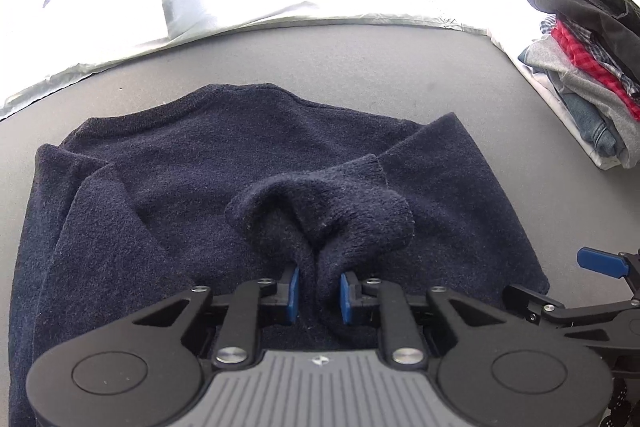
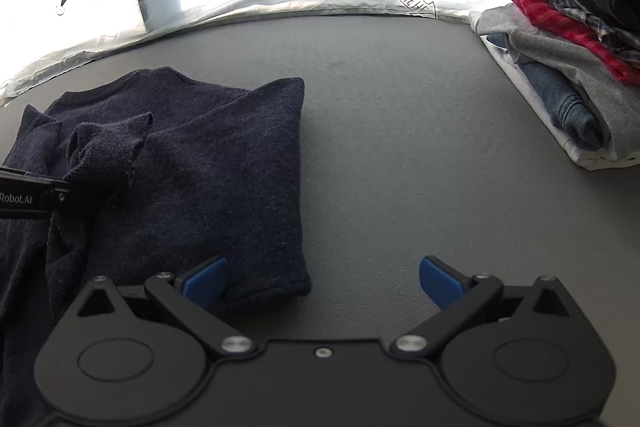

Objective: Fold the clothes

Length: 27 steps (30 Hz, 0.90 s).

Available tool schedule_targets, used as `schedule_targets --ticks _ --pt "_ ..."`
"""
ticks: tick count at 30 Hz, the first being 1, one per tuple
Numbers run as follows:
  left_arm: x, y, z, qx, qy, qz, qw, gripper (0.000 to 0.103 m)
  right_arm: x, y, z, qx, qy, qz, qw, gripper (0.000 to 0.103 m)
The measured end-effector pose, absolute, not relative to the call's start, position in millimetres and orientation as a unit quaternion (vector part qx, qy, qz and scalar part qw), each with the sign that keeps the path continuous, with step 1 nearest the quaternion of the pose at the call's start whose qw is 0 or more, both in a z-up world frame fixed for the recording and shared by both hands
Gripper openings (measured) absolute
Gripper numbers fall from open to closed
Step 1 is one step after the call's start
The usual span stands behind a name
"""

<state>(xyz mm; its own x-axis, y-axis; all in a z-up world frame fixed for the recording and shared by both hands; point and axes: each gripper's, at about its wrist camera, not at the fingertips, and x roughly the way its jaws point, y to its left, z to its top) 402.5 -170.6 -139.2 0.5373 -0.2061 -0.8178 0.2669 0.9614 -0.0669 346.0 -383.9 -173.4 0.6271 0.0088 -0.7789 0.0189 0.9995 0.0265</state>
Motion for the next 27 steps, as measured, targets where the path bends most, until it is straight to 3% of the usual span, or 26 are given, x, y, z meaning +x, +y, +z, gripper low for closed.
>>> schedule_targets --ticks 16,27 --pt "368.6 -94.3 -67.4 -0.022 0.344 -0.070 0.936 0.020 305.4 -344.1 -144.1 0.001 0.408 0.022 0.913 0.103" --pt "344.7 -9.4 -78.1 -0.039 0.348 -0.019 0.936 0.019 270.8 -293.6 -145.9 0.029 0.429 0.020 0.903 0.103"
